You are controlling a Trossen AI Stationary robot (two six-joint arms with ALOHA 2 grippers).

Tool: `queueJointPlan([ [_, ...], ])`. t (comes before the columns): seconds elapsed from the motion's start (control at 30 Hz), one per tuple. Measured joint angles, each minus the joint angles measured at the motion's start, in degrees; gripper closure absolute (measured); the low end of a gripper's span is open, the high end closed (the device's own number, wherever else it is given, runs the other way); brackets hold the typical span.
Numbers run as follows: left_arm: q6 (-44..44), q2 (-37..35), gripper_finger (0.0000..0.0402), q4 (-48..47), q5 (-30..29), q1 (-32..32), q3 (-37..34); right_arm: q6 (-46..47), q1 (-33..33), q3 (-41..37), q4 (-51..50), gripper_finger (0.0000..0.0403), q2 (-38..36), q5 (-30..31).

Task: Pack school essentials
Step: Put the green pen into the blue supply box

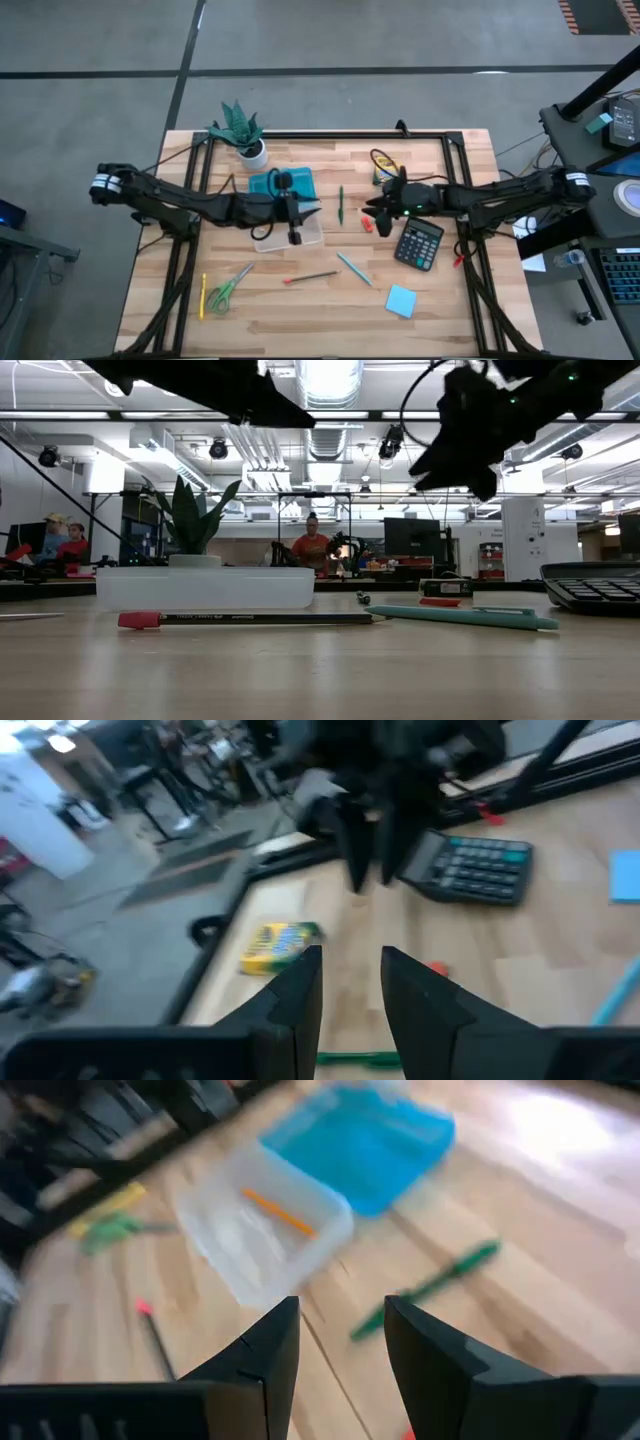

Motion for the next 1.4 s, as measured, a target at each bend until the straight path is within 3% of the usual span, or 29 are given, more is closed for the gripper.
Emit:
queueJointPlan([
  [0.4,3.3,-10.1,0.0314,5.3,-3.6,1.1,-9.1,7.9,-5.0,16.1,-12.4,0.0266,20.3,1.5],
  [0.57,4.4,-11.6,0.0314,12.5,-4.0,1.7,-12.7,9.5,-8.1,24.1,-20.6,0.0271,28.7,1.5],
  [0.83,5.0,-13.2,0.0314,12.3,-6.5,1.8,-14.9,12.6,-9.8,36.7,-32.8,0.0295,41.6,3.3],
  [1.17,5.3,-13.6,0.0314,12.4,-6.4,1.9,-15.8,15.2,-9.6,45.4,-40.7,0.032,48.6,3.5],
  [1.4,6.3,-13.7,0.0314,12.4,-6.4,1.9,-15.8,15.9,-9.2,45.5,-39.7,0.0288,50.3,3.3],
])
